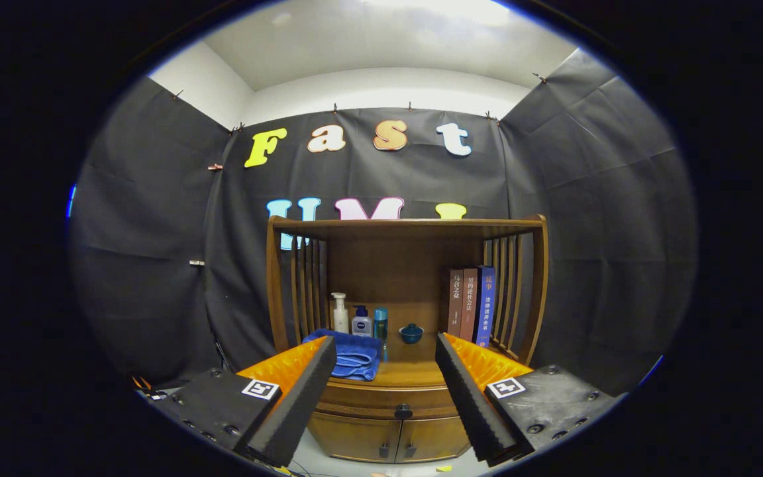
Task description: Pull open the drawer, take out the items inside it, and place them on the countertop above the cabinet.
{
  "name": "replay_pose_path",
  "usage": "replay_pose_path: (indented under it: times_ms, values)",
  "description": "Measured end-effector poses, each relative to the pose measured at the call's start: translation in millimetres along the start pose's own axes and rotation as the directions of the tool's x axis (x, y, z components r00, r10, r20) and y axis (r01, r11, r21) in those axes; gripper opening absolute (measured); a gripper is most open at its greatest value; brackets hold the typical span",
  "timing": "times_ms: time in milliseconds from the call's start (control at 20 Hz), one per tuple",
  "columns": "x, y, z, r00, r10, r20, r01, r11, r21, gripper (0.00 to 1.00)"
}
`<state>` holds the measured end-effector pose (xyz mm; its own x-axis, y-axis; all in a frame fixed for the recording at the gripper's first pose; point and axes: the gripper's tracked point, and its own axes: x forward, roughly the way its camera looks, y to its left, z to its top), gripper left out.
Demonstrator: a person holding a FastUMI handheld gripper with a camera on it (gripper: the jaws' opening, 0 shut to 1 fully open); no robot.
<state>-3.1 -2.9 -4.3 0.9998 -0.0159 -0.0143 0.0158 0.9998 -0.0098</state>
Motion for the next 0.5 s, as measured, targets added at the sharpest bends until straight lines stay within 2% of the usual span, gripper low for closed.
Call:
replay_pose_path:
  times_ms: [500]
  values:
    - [5,-3,-12,1.000,-0.009,-0.011,0.009,1.000,-0.017,0.98]
